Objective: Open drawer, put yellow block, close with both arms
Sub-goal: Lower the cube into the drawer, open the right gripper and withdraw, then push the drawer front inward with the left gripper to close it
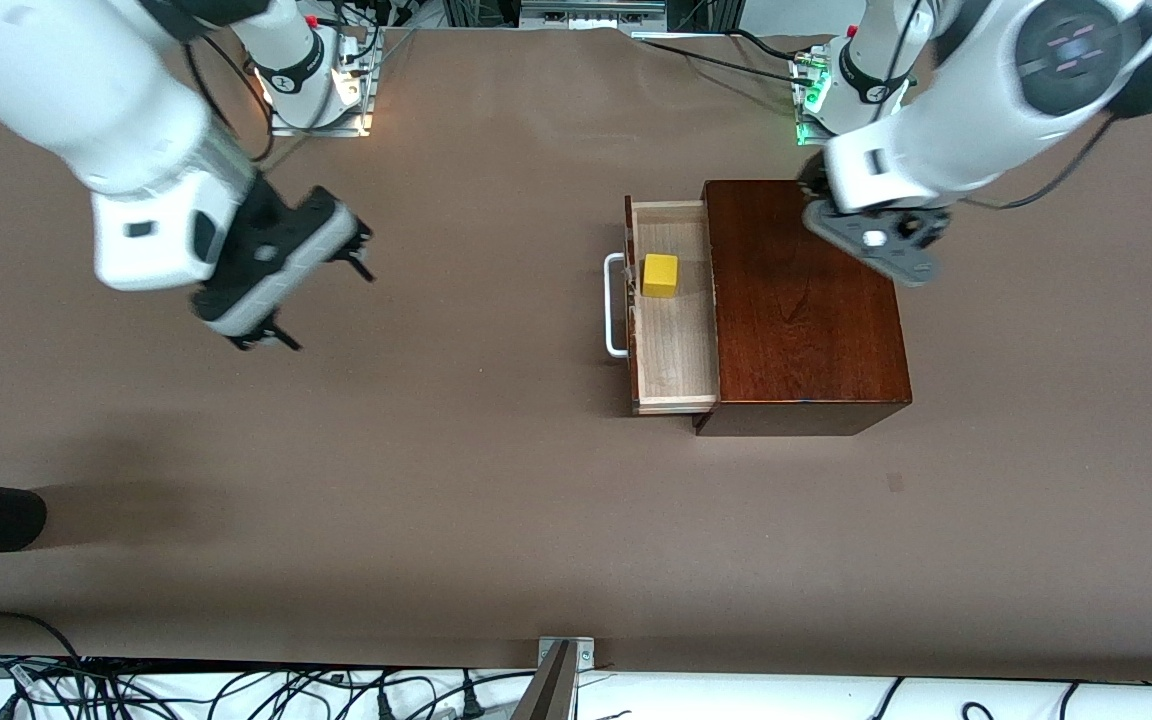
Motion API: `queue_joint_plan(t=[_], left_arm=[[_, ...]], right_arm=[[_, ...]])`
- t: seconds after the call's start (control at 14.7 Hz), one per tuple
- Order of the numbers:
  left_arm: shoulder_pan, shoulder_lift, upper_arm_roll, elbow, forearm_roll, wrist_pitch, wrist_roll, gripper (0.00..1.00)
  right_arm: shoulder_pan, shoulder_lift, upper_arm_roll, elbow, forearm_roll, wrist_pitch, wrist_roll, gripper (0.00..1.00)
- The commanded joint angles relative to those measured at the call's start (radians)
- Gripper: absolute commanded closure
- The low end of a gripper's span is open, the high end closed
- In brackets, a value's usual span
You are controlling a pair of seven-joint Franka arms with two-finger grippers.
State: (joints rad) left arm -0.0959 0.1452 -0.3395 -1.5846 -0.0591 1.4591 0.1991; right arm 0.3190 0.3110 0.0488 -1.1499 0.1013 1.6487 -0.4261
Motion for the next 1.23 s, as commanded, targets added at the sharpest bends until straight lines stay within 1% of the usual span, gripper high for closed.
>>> queue_joint_plan(t=[0.0, 0.07, 0.14, 0.2, 0.27, 0.41, 0.48, 0.55, 0.61, 0.68, 0.82, 0.96, 1.16], left_arm=[[0.007, 0.104, -0.09, 0.052, -0.018, 0.058, 0.126, 0.0], [0.005, 0.143, -0.133, 0.052, -0.018, 0.094, 0.178, 0.0], [0.005, 0.177, -0.182, 0.052, -0.016, 0.127, 0.186, 0.0], [0.004, 0.209, -0.218, 0.052, -0.01, 0.162, 0.195, 0.0], [-0.019, 0.24, -0.245, 0.052, -0.004, 0.202, 0.203, 0.0], [-0.089, 0.286, -0.246, 0.052, 0.042, 0.288, 0.212, 0.0], [-0.114, 0.312, -0.246, 0.052, 0.065, 0.329, 0.214, 0.0], [-0.139, 0.344, -0.246, 0.051, 0.108, 0.392, 0.23, 0.0], [-0.157, 0.378, -0.248, 0.052, 0.145, 0.449, 0.276, 0.0], [-0.178, 0.407, -0.248, 0.054, 0.162, 0.505, 0.308, 0.0], [-0.224, 0.435, -0.245, 0.052, 0.205, 0.608, 0.344, 0.0], [-0.245, 0.45, -0.243, 0.048, 0.307, 0.612, 0.349, 0.0], [-0.245, 0.488, -0.239, 0.037, 0.427, 0.609, 0.39, 0.0]], right_arm=[[-0.09, -0.189, 0.011, -0.232, 0.04, 0.009, 0.012, 0.0], [-0.112, -0.222, 0.003, -0.275, 0.04, 0.011, 0.013, 0.0], [-0.129, -0.239, -0.012, -0.309, 0.041, 0.008, 0.015, 0.0], [-0.132, -0.25, -0.039, -0.339, 0.04, 0.008, 0.016, 0.0], [-0.13, -0.262, -0.076, -0.37, 0.04, 0.011, 0.016, 0.0], [-0.13, -0.285, -0.122, -0.404, 0.037, 0.006, 0.021, 0.0], [-0.13, -0.291, -0.133, -0.404, 0.022, -0.001, 0.042, 0.0], [-0.129, -0.293, -0.136, -0.403, 0.008, -0.003, 0.091, 0.0], [-0.127, -0.294, -0.135, -0.403, -0.035, -0.016, 0.157, 0.0], [-0.127, -0.294, -0.135, -0.401, -0.063, -0.033, 0.176, 0.0], [-0.127, -0.293, -0.135, -0.399, -0.069, -0.037, 0.184, 0.0], [-0.124, -0.291, -0.127, -0.398, -0.1, -0.037, 0.185, 0.0], [-0.123, -0.283, -0.127, -0.398, -0.103, -0.034, 0.188, 0.0]])
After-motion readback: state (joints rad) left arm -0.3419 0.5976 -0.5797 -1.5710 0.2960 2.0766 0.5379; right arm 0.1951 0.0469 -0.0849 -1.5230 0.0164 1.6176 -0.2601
